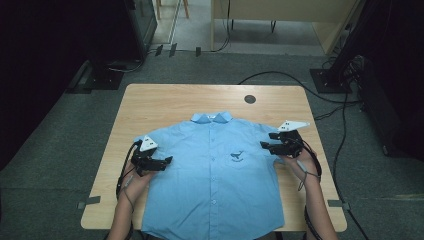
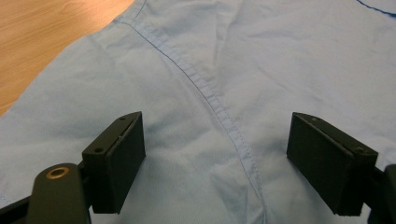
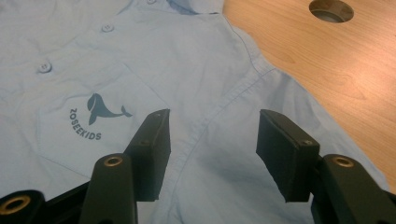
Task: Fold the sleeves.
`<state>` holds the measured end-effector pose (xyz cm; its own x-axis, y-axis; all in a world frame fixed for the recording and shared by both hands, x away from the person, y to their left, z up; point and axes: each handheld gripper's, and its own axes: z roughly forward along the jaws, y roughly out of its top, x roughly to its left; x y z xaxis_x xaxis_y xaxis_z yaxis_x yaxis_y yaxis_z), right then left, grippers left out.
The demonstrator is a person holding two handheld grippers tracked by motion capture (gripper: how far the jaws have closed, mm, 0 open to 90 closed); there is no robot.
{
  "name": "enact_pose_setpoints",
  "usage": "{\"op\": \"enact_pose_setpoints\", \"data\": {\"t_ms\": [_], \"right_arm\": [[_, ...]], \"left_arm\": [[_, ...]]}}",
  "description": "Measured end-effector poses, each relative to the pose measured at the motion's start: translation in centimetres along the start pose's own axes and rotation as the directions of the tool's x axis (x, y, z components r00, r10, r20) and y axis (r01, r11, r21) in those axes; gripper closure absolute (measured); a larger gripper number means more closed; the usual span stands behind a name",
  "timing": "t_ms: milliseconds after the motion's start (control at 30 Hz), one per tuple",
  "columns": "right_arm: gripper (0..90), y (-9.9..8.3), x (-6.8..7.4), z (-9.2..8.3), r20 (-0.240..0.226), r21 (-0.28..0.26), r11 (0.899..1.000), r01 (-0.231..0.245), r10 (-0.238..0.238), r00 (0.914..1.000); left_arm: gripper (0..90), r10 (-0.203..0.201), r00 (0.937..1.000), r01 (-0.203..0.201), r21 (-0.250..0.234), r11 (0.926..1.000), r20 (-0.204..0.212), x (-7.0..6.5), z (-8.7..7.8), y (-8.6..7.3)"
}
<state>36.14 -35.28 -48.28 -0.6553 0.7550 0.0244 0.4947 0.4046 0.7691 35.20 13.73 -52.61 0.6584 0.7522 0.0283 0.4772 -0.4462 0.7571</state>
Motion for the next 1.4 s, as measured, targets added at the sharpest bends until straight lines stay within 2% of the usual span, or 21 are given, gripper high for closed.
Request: {"op": "enact_pose_setpoints", "data": {"t_ms": [100, 133, 200, 233, 333, 367, 467, 500, 767, 933, 967, 1067, 1200, 1267, 1300, 1400], "right_arm": [[44.8, 0.2, -0.4, 0.1, 0.006, -0.001, 1.000, 0.003, -0.003, 1.0000], [44.8, 0.1, -0.6, 0.1, 0.021, -0.023, 1.000, -0.003, 0.004, 0.9998], [44.8, 0.1, -0.6, 0.1, 0.021, -0.023, 1.000, -0.003, 0.004, 0.9998], [44.8, -0.1, -0.7, 0.1, 0.034, -0.042, 0.999, -0.008, 0.009, 0.9994], [45.4, -0.2, -0.7, 0.1, 0.041, -0.041, 0.999, -0.009, 0.011, 0.9991], [45.4, -0.4, -1.4, 0.2, 0.054, -0.032, 0.999, -0.012, 0.014, 0.9985], [46.9, -0.5, -1.5, 0.2, 0.056, -0.030, 0.999, -0.016, 0.017, 0.9983], [46.9, -0.7, -1.9, 0.3, 0.066, -0.023, 1.000, -0.021, 0.022, 0.9976], [49.5, -1.5, -3.0, 0.4, 0.111, -0.035, 0.998, -0.049, 0.052, 0.9925], [48.6, -1.8, -3.3, 0.5, 0.109, -0.037, 0.997, -0.064, 0.068, 0.9917], [48.6, -2.1, -3.5, 0.7, 0.135, -0.045, 0.997, -0.063, 0.069, 0.9885], [48.6, -2.1, -3.5, 0.7, 0.135, -0.045, 0.997, -0.063, 0.069, 0.9885], [48.6, -2.5, -4.1, 0.7, 0.178, -0.059, 0.996, -0.066, 0.075, 0.9812], [48.6, -2.5, -4.1, 0.7, 0.178, -0.059, 0.996, -0.066, 0.075, 0.9812], [48.6, -2.9, -4.8, 0.7, 0.219, -0.061, 0.994, -0.087, 0.098, 0.9708], [47.7, -3.0, -4.9, 0.7, 0.224, -0.061, 0.994, -0.087, 0.099, 0.9695]], "left_arm": [[19.3, 0.000, 1.0000, 0.000, 0.000, 1.0000, 0.000, 0.0, 0.0, 0.0], [19.3, 0.000, 1.0000, 0.000, 0.000, 1.0000, 0.000, 0.0, 0.0, 0.0], [19.3, 0.000, 1.0000, 0.000, 0.000, 1.0000, -0.001, 0.0, 0.0, 0.0], [19.3, 0.000, 1.0000, 0.000, 0.000, 1.0000, -0.001, 0.0, 0.0, 0.0], [19.3, -0.001, 1.0000, 0.001, 0.000, 1.0000, -0.001, 0.0, 0.0, 0.0], [19.3, -0.001, 1.0000, 0.001, 0.000, 1.0000, -0.001, 0.0, 0.0, 0.0], [19.3, -0.001, 1.0000, 0.001, 0.000, 1.0000, -0.001, 0.0, 0.0, 0.0], [19.3, -0.001, 1.0000, 0.001, 0.000, 1.0000, -0.001, 0.0, 0.0, 0.0], [19.3, 0.000, 1.0000, 0.000, 0.000, 1.0000, -0.001, 0.0, 0.0, 0.0], [19.3, 0.000, 1.0000, 0.000, -0.001, 1.0000, -0.002, 0.0, 0.0, 0.0], [19.3, 0.000, 1.0000, 0.000, -0.001, 1.0000, -0.002, 0.0, 0.0, 0.0], [19.3, 0.000, 1.0000, 0.000, -0.001, 1.0000, -0.002, 0.0, 0.0, 0.0], [19.3, 0.000, 1.0000, 0.000, -0.001, 1.0000, -0.002, 0.0, 0.0, 0.0], [19.3, 0.000, 1.0000, 0.000, -0.001, 1.0000, -0.002, 0.0, 0.0, 0.0], [19.3, 0.000, 1.0000, 0.000, -0.001, 1.0000, -0.002, 0.0, 0.0, 0.0], [19.3, -0.001, 1.0000, 0.001, -0.001, 1.0000, -0.003, 0.0, 0.0, 0.0]]}}
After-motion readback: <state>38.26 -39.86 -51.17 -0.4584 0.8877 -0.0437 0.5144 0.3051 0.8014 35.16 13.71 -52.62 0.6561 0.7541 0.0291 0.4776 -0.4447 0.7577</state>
